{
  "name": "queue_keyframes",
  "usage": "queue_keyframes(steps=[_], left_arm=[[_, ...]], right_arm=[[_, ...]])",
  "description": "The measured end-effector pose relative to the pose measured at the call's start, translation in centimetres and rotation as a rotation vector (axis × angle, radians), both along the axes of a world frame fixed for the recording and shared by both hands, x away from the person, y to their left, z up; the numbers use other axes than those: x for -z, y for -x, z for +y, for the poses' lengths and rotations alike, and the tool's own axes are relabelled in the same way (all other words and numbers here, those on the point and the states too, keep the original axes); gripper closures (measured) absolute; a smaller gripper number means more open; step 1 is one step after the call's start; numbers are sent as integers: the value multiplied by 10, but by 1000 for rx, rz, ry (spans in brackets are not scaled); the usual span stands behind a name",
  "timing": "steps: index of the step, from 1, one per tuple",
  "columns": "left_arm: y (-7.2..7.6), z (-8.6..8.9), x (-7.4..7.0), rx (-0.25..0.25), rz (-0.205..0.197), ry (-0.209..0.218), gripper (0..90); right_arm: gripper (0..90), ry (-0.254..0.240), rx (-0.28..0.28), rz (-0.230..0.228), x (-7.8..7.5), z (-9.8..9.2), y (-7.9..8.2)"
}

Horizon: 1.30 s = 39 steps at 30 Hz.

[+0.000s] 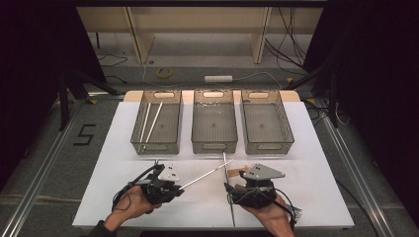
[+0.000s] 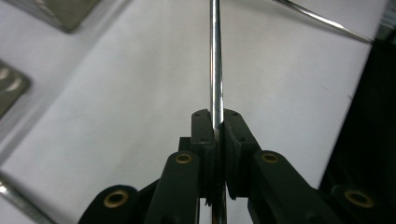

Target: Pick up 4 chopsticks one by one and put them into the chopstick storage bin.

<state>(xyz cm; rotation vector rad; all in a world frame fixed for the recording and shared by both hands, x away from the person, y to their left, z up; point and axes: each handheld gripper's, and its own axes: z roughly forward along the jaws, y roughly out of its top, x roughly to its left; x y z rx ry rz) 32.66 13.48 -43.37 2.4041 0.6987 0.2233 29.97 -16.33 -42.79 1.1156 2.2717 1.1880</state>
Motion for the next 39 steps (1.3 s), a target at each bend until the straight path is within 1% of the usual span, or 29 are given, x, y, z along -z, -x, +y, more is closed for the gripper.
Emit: queue_keyframes(steps=[3,4,7,8,9,13,16,20,22,25,27,31,34,37,39], left_arm=[[-4,6,0,-61,-9,31,835],[-5,8,-1,-74,-16,33,835],[-8,14,-2,-121,-23,57,835],[-9,16,-3,-135,-25,63,835],[-10,18,-4,-149,-31,68,835],[-13,26,-7,-205,-49,91,835],[-16,31,-9,-238,-55,112,835],[-21,38,-12,-278,-68,131,835],[-24,42,-12,-303,-62,152,835],[-30,49,-13,-339,-62,166,835],[-34,53,-15,-358,-75,174,835],[-41,60,-18,-386,-84,187,835],[-47,64,-19,-411,-86,199,835],[-51,68,-20,-423,-81,209,835],[-55,69,-22,-428,-85,208,835]], right_arm=[[353,-17,38,-8,2,-2,1],[350,-19,49,-8,3,-2,1],[325,-19,69,-1,6,-3,1],[325,-18,72,-3,7,-3,1],[325,-22,76,6,7,-3,1],[322,-24,82,14,10,-2,2],[322,-23,81,20,11,-2,1],[322,-30,86,17,11,-2,2],[319,-32,90,17,11,-3,2],[318,-43,92,26,12,-4,2],[313,-47,99,27,12,-5,2],[301,-58,103,44,14,-6,1],[300,-58,103,50,16,-5,1],[299,-55,96,48,16,-4,1],[300,-55,96,47,16,-4,1]])
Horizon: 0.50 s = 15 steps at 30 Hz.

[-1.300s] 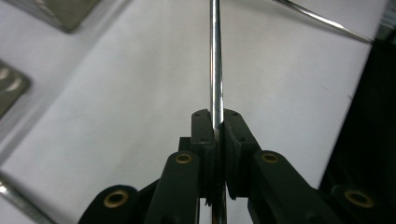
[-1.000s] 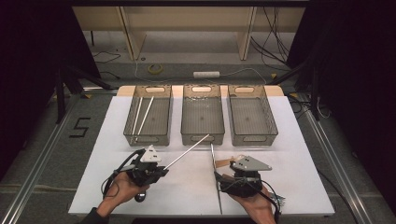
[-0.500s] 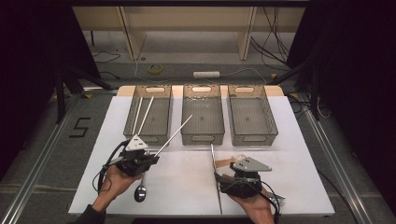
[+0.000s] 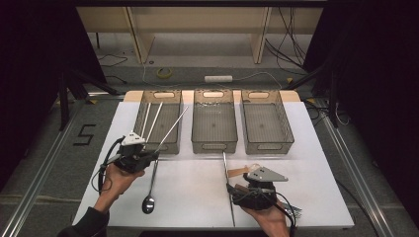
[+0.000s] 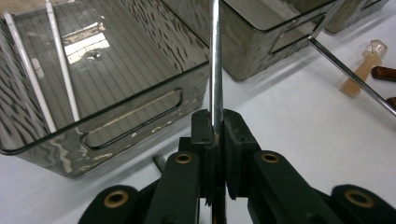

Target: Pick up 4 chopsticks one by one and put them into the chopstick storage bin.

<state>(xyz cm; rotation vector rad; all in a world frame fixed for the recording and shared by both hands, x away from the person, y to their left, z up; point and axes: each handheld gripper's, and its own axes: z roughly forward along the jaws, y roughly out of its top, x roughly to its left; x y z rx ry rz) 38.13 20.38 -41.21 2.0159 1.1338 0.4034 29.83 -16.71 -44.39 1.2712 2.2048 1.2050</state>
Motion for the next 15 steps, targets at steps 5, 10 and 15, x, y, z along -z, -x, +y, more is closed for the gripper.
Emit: queue_keyframes(steps=[5,10,15], left_arm=[[-9,3,-3,-27,1,17,834],[-21,3,-7,-52,-1,22,834],[-35,-1,-8,-72,4,5,834]], right_arm=[[296,-6,3,-2,-1,0,1],[293,-15,0,-8,-1,-1,1],[292,-17,-4,-7,-1,0,2]])
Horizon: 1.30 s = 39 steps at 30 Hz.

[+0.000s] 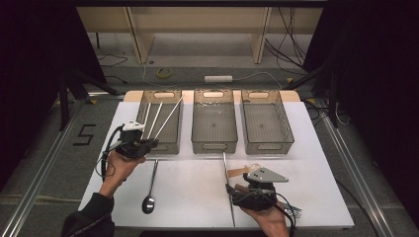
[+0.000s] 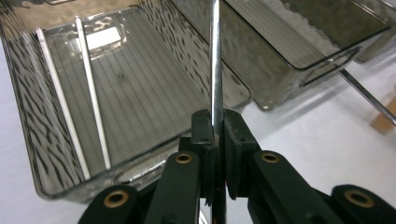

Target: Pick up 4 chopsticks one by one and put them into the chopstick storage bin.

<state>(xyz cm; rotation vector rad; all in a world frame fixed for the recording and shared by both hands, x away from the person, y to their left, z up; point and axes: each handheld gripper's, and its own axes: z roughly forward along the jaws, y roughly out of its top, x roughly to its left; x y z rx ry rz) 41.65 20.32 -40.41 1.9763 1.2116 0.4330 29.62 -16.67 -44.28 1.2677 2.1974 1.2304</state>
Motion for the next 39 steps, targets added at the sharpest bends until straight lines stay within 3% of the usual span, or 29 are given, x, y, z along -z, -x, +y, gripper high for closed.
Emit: queue_keyframes(steps=[11,20,29,39], left_arm=[[-38,4,-7,-58,15,9,834],[-64,9,0,-116,46,16,833],[-79,8,11,-159,88,-31,833],[-90,7,19,-197,139,-47,831]], right_arm=[[293,0,-5,-1,0,-1,0],[292,0,-20,-3,0,1,1],[292,-2,-22,0,0,2,2],[292,0,-29,-1,0,3,2]])
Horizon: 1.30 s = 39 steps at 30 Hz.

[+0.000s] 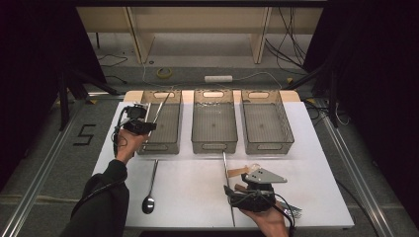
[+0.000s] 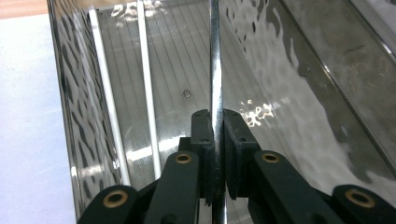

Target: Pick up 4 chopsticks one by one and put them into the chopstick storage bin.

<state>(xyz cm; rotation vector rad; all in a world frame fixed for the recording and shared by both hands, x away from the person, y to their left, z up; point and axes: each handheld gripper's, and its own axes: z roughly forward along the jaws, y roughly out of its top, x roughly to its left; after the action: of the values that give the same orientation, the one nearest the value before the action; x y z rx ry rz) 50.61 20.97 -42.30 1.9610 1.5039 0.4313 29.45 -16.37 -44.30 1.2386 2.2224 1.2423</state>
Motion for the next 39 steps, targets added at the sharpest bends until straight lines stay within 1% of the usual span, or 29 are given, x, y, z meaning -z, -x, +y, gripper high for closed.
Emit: queue_keyframes(steps=[3,5,7,8,10,12,13,14,15,17,18,20,22,23,25,26,27,28,29,30,32,34,37,39], left_arm=[[-2,-1,3,-13,14,3,829],[-4,-1,4,-15,16,-5,827],[-6,-2,5,-14,27,-15,824],[-6,-2,6,-17,27,-9,815],[-6,-2,6,-21,24,2,748],[-5,-3,4,-19,19,-1,684],[-4,-4,3,-18,18,-4,638],[-2,-5,2,-8,22,-7,606],[-1,-6,1,-7,18,-2,580],[5,-7,-2,-9,4,10,514],[8,-8,-3,-1,-5,15,493],[17,-10,-7,9,-37,40,452],[26,-12,-10,23,-53,51,405],[31,-13,-12,26,-67,64,387],[44,-16,-15,42,-98,80,362],[49,-17,-17,51,-108,81,352],[53,-19,-19,70,-110,79,340],[58,-20,-21,79,-123,83,326],[62,-19,-24,80,-141,93,321],[67,-19,-26,78,-151,111,319],[74,-19,-28,93,-161,112,301],[82,-20,-28,109,-164,110,287],[92,-22,-25,129,-160,128,268],[98,-24,-22,146,-164,134,255]], right_arm=[[293,0,-1,2,0,0,0],[293,-1,-2,1,0,0,0],[294,1,-4,2,0,0,0],[294,2,-6,3,0,0,0],[295,5,-9,5,1,0,0],[294,5,-9,5,1,1,0],[294,6,-7,6,1,1,0],[294,10,-5,7,1,1,0],[295,17,-2,7,1,0,-1],[295,20,4,9,1,0,-1],[300,19,9,10,1,0,-1],[306,17,15,10,1,-1,-1],[306,20,25,14,2,-2,-2],[307,21,28,19,2,-2,-2],[319,22,38,25,3,-3,-3],[323,23,46,27,4,-3,-3],[326,27,49,31,4,-3,-3],[329,31,51,34,5,-3,-3],[332,34,55,35,5,-2,-3],[335,37,56,34,6,-1,-3],[346,40,56,32,7,0,-2],[352,55,53,42,9,3,-2],[372,63,50,43,11,4,-2],[384,69,53,46,12,5,-2]])
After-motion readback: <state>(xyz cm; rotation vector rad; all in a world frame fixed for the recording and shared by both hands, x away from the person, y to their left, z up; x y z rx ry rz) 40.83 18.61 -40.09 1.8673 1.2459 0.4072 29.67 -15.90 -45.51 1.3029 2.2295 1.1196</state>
